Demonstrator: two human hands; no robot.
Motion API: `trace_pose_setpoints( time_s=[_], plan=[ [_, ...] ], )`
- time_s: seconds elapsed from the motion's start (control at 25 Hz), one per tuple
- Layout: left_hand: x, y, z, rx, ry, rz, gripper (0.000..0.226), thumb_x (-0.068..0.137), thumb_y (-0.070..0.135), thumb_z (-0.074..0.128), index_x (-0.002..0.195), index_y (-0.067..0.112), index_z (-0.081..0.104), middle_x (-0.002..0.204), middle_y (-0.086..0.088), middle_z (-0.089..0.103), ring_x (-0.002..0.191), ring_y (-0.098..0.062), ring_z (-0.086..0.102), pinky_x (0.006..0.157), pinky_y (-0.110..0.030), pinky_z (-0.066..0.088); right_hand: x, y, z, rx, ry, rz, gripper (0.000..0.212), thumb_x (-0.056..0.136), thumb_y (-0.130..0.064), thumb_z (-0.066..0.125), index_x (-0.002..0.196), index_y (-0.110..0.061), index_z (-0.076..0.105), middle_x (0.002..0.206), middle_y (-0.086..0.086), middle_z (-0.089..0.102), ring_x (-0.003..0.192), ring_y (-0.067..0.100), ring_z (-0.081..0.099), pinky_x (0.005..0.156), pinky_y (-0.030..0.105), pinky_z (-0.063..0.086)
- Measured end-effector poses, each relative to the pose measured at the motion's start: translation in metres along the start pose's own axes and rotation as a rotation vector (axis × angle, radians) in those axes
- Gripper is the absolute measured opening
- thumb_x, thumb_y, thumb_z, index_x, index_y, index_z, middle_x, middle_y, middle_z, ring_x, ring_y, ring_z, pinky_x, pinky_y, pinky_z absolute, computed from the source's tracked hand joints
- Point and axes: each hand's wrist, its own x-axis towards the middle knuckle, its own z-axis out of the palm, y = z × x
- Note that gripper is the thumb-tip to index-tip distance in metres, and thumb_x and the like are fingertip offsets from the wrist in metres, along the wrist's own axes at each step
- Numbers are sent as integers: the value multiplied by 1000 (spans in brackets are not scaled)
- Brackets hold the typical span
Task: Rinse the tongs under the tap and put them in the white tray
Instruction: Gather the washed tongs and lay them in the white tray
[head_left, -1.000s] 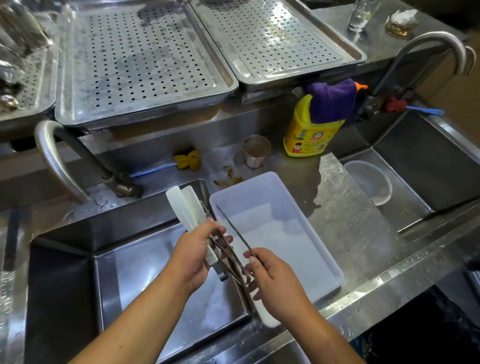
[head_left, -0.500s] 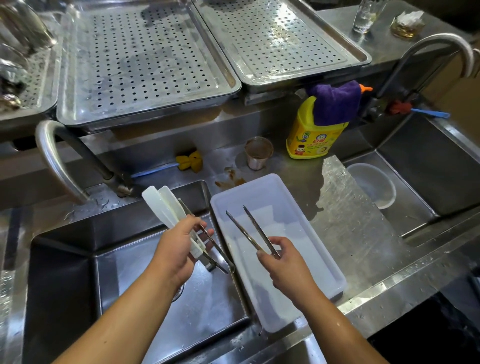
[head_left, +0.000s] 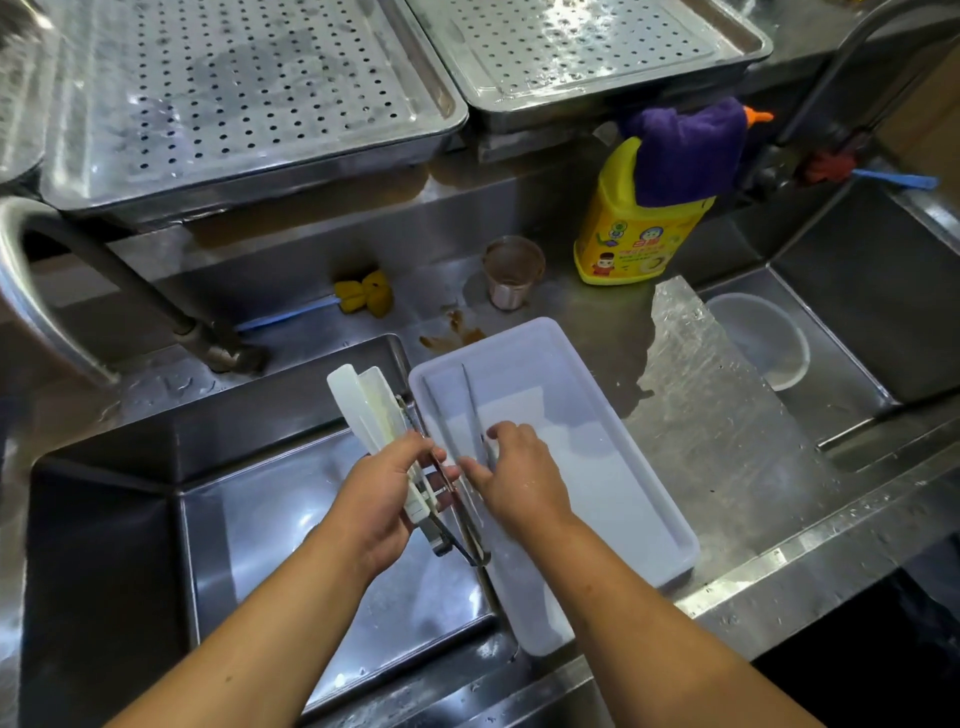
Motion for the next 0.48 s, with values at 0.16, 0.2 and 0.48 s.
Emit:
trace_pose_setpoints(
  time_s=[0.16,0.2,0.48],
  plan=[
    [12,-10,35,58,-61,-87,32,98,34,70,90,4,80,87,-13,81,80,-30,81,66,-42,65,-24,15,-42,631,-209,124,45,87,-76,54,114,-44,67,94,-13,74,81,6,72,72,34,57],
    [13,-12,48,117,-84,-123,39,98,44,69,88,9,84,91,-13,83,82,-30,82,68,-41,65,-32,21,-48,684,-295,143,47,81,-80,60,116,-49,65,95,-15,75,77,6,74,67,32,58],
    [28,-29,120,664,-94,-82,30,93,26,71,113,4,75,101,-18,82,92,-37,81,83,-51,68,-50,78,-71,503,-128,166,44,88,-36,82,116,-53,53,103,-18,73,87,-5,70,78,24,54]
  ],
)
